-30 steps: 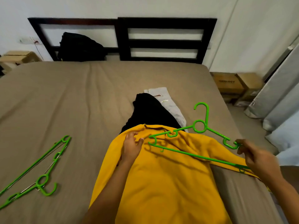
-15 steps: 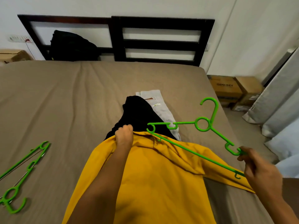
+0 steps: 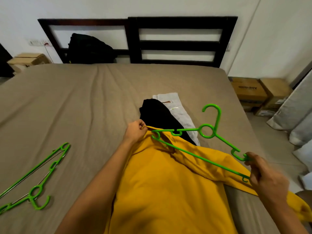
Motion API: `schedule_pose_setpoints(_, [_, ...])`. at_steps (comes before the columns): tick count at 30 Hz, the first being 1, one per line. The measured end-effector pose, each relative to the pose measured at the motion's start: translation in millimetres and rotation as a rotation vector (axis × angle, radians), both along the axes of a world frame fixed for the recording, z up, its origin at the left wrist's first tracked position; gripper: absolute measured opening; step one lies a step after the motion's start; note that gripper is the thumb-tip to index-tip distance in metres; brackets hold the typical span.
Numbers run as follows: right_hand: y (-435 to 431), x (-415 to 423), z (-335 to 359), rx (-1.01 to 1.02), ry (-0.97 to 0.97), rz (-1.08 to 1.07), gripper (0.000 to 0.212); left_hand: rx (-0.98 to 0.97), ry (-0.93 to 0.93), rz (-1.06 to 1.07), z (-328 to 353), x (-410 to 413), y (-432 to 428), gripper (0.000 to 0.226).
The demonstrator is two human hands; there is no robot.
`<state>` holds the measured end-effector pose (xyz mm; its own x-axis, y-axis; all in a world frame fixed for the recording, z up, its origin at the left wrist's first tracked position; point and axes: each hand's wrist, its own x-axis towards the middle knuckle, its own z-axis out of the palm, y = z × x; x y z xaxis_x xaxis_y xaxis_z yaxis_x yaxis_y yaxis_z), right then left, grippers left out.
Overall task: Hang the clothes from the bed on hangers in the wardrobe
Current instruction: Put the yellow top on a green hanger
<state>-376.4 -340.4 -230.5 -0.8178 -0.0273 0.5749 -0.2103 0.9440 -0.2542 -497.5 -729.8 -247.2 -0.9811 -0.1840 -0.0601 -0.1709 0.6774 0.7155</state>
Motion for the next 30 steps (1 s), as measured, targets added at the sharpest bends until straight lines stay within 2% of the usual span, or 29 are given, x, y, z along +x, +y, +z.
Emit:
schedule_pose_setpoints(2, [-0.9,3.2,3.5,-0.007,-0.015,-0.029,0.034,-0.023,0.0,-0.03,9.1,4.3,-2.8,0.01])
schedule_pose_setpoints(6, [-3.3,7.9,7.1,0.015,-0.031,-0.093,0.034,-0.065,-0.004,-0.051,19.8,11.0,-8.2,0.041])
schedule_pose_setpoints(8, [-4.6,10.5,9.3,0.002,-0.025,-0.097,0.036,-0.129,-0.048,-0.071,22.3,14.4,-9.5,0.041])
schedule_pose_setpoints(10, [-5.8,14.1,10.5,-0.014,-0.018,-0.095,0.038,-0.165,-0.077,-0.08,21.3,16.8,-7.9,0.026])
schedule_pose_setpoints(13, [-7.3,18.7,11.3,-0.048,-0.007,-0.093,0.04,-0.14,-0.08,-0.041,17.7,22.9,-1.2,0.017])
schedule_pose_setpoints(17, [-16.7,18.5,15.4,0.0,0.02,-0.035,0.034,-0.192,-0.078,-0.091,2.2,26.3,-2.8,0.023])
schedule_pose_setpoints(20, [-28.1,14.5,16.8,0.104,0.022,0.069,0.029,-0.218,-0.043,-0.168,-7.7,22.0,-6.5,0.041])
schedule_pose_setpoints(23, [-44.8,9.5,14.8,0.102,-0.007,0.136,0.028,-0.243,-0.035,-0.309,17.8,33.4,5.5,0.054])
schedule_pose_setpoints(30, [-70.7,-10.6,19.7,0.091,-0.073,0.229,0.031,0.072,0.09,-0.392,50.1,58.5,14.3,0.046])
